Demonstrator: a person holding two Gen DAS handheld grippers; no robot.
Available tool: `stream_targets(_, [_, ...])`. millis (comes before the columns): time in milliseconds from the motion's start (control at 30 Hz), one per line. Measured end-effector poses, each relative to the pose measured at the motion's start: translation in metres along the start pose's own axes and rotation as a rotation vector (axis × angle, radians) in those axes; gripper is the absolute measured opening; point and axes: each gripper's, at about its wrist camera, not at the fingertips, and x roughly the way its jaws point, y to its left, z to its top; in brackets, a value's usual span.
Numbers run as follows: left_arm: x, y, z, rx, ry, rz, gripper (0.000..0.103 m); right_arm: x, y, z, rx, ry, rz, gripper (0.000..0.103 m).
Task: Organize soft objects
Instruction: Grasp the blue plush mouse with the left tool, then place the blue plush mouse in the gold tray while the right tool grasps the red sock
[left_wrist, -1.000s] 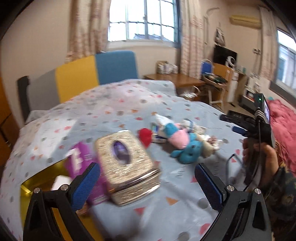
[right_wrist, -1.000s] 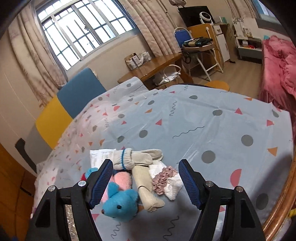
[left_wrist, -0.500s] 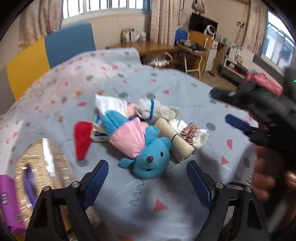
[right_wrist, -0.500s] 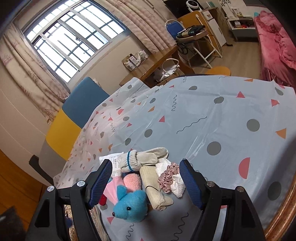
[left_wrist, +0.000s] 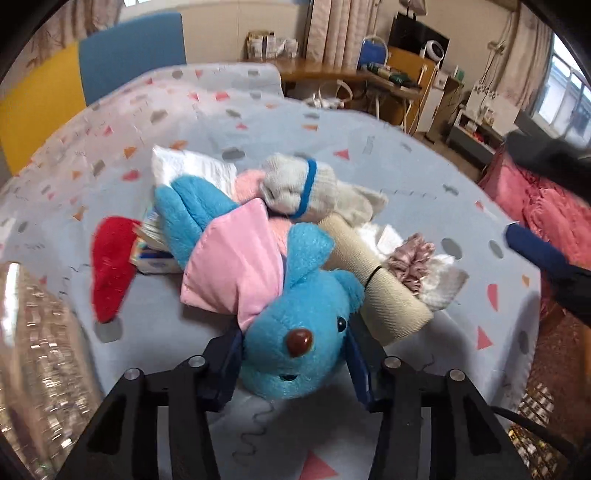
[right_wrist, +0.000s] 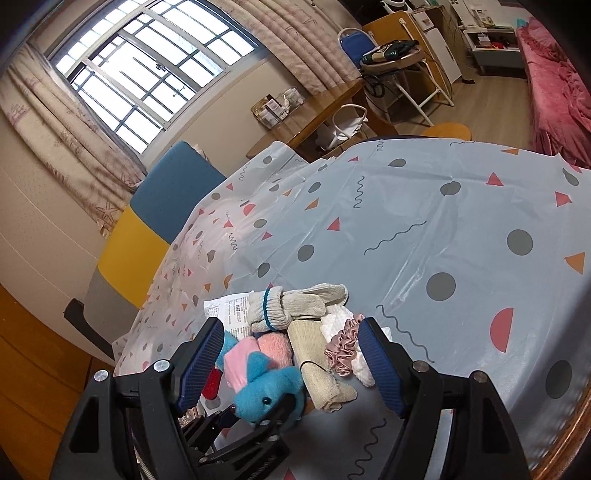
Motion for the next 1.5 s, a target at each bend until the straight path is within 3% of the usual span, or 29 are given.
stream_targets(167, [-0.048, 0.013, 0.015, -0.008, -0.073, -0.022, 0.051, 0.000, 0.000, 0.001, 0.008, 0.000, -0.010, 0.077])
stream_targets(300, [-0.080, 0.046, 0.038, -0.111, -0.105, -0.009, 0.052, 0.000, 0.000, 0.000, 0.000, -0.002, -0.031, 0.077])
stream_targets(500, [-0.137, 0.114, 0.055, -0.231, -0.191, 0.104, 0.052, 0.003, 0.003, 0.000, -0.022, 0.006, -0.060, 0.077])
stream_targets(700, [-0.191, 0.183, 0.037, -0.328, -0.258, 0.243, 0.052, 0.004, 0.008, -0.003, -0.055, 0.015, -0.079, 0.076])
stream_targets(967, [-0.238, 0.251, -0.045, -0.448, -0.297, 0.369, 0.053, 0.010, 0.014, -0.006, -0.094, 0.048, -0.098, 0.076])
stream_targets(1167, [-0.257, 0.262, -0.118, -0.534, -0.306, 0.407, 0.053, 0.019, 0.027, -0.011, -0.178, 0.100, -0.127, 0.077])
stream_targets(1300, [-0.256, 0.267, -0.168, -0.594, -0.275, 0.429, 0.053, 0.036, 0.045, -0.022, -0.276, 0.191, -0.110, 0.076])
stream_targets(1433, [-0.253, 0.273, -0.214, -0.643, -0.236, 0.466, 0.053, 0.059, 0.074, -0.041, -0.346, 0.303, -0.020, 0.066])
stream_targets(1500, [-0.249, 0.273, -0.230, -0.656, -0.220, 0.478, 0.053, 0.074, 0.093, -0.049, -0.387, 0.351, 0.022, 0.055])
